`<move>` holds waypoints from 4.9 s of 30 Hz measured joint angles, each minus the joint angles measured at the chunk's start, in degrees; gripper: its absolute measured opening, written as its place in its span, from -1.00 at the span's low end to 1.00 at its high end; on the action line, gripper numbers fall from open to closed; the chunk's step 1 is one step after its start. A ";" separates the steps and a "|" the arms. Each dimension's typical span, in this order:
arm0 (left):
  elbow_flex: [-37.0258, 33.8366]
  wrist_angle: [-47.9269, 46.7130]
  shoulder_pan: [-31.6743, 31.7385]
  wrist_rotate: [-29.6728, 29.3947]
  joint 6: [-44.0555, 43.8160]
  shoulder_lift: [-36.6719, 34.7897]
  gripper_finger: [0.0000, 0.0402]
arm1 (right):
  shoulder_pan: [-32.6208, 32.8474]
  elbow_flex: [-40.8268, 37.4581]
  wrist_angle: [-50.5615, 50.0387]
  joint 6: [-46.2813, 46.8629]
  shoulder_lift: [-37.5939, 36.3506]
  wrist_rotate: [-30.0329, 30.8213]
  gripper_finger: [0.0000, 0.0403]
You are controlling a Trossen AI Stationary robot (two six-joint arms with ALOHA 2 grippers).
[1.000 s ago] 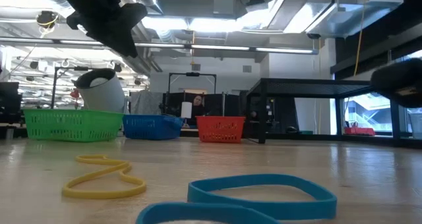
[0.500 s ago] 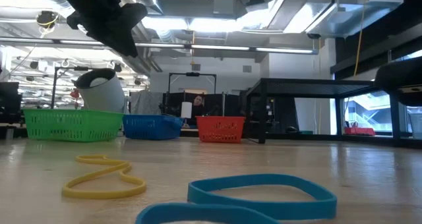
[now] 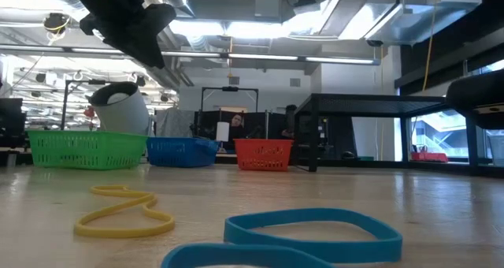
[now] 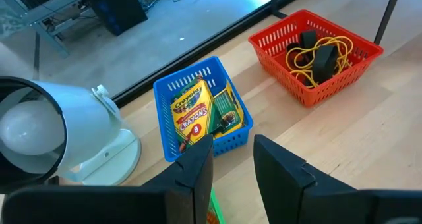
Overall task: Pick & Place Office Desk Supplies
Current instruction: Put the blue rubber band into the red bin, then put the yellow rubber band into the red bin
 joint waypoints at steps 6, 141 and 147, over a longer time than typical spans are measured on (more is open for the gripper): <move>0.00 0.02 0.00 -0.03 0.00 0.00 -0.49 | -0.94 -0.60 -1.90 1.41 -3.02 0.47 -0.98; -0.02 49.91 0.87 29.17 36.06 2.89 -0.37 | -29.97 4.05 -1.60 1.81 -18.58 14.42 -0.06; -0.02 59.05 0.87 30.00 35.94 2.89 -0.36 | -25.79 3.87 -1.60 -1.27 -18.61 15.25 -0.06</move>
